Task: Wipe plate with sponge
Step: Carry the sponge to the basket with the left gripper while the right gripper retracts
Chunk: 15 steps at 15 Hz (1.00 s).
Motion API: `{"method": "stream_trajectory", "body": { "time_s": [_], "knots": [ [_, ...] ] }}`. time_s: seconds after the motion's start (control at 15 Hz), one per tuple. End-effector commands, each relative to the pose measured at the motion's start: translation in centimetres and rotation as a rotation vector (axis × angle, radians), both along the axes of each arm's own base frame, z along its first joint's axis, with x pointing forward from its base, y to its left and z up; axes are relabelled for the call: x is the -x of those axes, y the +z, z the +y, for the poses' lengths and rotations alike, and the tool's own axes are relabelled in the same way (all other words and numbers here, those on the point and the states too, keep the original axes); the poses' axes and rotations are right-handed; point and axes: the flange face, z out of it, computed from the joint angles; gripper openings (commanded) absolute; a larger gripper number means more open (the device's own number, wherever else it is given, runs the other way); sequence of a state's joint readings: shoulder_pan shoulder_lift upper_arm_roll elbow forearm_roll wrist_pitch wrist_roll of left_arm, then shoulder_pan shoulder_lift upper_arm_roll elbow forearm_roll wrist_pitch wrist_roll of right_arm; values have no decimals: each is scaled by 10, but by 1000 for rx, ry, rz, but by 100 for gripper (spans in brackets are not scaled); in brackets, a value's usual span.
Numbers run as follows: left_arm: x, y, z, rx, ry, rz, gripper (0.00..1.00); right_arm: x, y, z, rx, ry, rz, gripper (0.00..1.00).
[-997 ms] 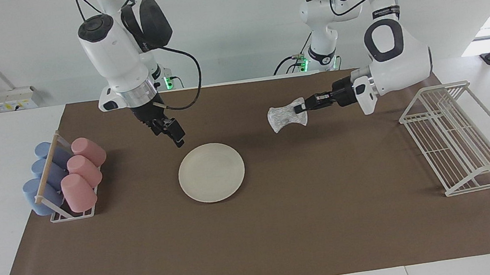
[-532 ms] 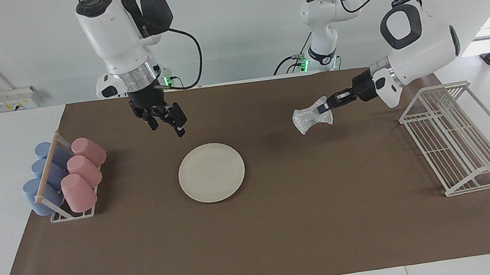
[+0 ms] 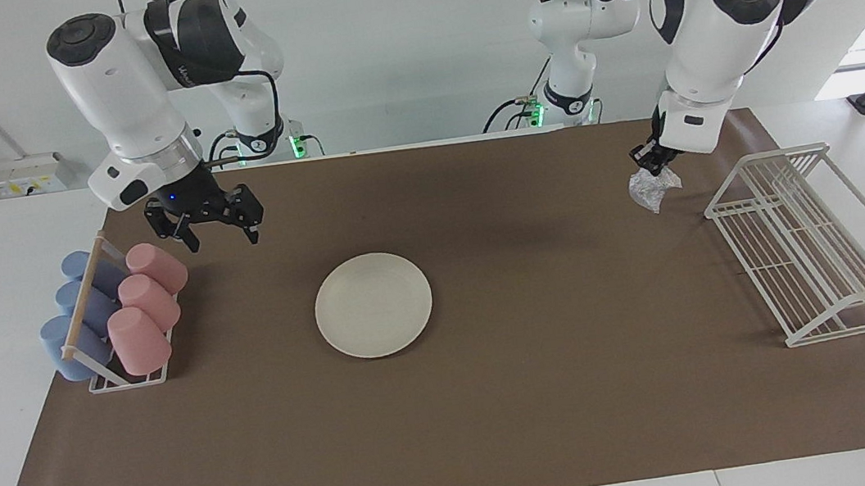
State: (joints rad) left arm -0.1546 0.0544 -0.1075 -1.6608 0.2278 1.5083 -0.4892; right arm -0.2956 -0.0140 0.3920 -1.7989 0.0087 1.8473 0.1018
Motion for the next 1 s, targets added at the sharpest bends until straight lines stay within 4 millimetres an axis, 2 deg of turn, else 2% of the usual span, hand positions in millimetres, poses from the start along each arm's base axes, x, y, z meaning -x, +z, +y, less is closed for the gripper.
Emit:
{"method": "stream_trajectory", "body": {
  "time_s": [0.0,0.07,0.13,0.33,0.4,0.47,0.53,0.6,0.66,0.8,0.93],
  "knots": [
    [0,12,7,-205,-40,-28,0,-16,4,-19,20,17,63,100],
    [-1,15,13,-277,-61,-41,0,-21,1,-45,6,-32,113,100],
    [-3,14,17,-351,-105,-42,0,-26,6,-53,-7,-33,107,100],
    [-19,10,35,-494,-239,-27,0,-19,-4,-44,0,80,127,100],
    [-25,-3,39,-521,-278,-9,0,-15,-7,-50,-4,68,129,100],
    [-31,-16,47,-564,-302,-1,0,-20,-4,-71,-1,35,84,100],
    [-37,-34,55,-608,-330,14,0,-21,2,-85,6,16,61,100],
    [-41,-43,58,-631,-347,21,0,-14,5,-81,8,18,79,100],
    [-44,-50,71,-654,-376,48,0,-3,4,-80,4,10,127,100],
    [-48,-66,84,-745,-456,101,0,1,-1,-84,0,12,146,100],
    [-54,-93,86,-760,-474,145,0,8,12,-78,0,15,125,100]
  ]
}}
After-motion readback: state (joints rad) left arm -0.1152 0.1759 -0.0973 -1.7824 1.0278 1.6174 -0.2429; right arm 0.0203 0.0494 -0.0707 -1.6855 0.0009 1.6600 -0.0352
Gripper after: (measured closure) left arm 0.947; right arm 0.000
